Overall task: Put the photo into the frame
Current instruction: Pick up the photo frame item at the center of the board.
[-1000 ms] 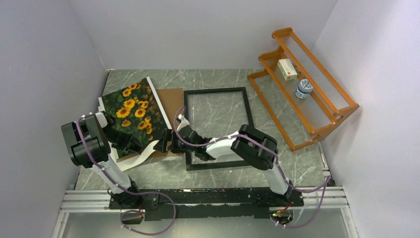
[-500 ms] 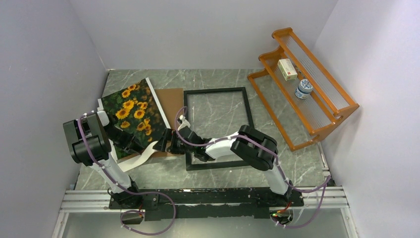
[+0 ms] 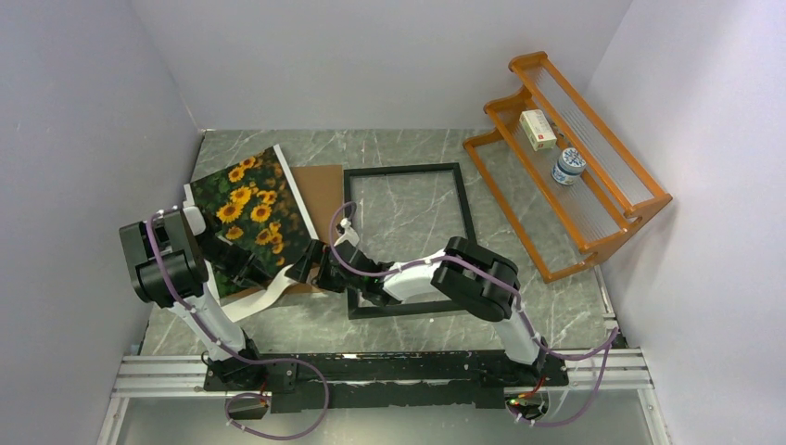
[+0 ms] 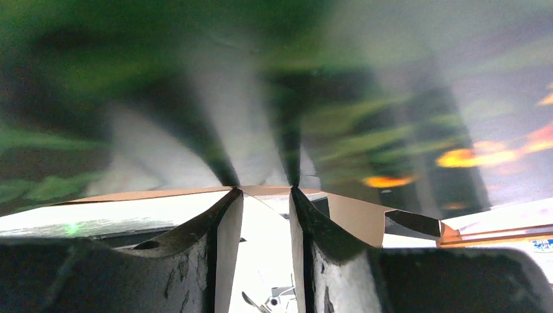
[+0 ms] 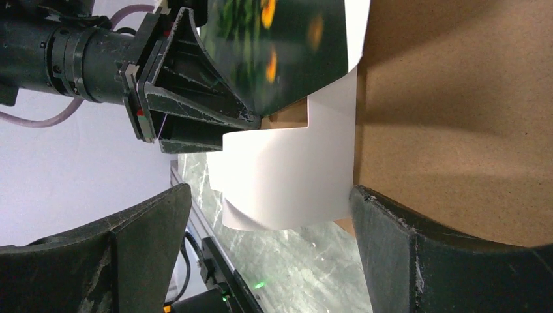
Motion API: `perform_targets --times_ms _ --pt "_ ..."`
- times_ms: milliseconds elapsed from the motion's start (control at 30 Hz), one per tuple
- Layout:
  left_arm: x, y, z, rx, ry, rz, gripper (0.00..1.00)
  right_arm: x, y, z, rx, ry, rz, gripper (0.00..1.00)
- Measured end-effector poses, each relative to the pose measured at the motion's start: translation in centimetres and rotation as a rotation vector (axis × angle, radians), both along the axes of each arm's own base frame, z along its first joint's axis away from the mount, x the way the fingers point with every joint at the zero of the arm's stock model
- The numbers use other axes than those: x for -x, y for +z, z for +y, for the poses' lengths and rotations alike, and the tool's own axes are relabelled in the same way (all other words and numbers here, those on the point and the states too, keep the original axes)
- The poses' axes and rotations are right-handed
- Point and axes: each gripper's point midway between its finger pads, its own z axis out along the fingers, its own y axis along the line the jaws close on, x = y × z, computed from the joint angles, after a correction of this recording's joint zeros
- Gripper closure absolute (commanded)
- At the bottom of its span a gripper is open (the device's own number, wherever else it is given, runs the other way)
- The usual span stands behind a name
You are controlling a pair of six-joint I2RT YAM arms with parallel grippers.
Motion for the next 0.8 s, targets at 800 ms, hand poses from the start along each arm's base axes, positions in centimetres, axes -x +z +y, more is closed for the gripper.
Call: perform_targets --times_ms 800 --pt "-0.1 0.1 -0.6 0.040 -0.030 0.003 0.61 1.1 -1.3 -1.2 0.233 0.354 -0.544 0.10"
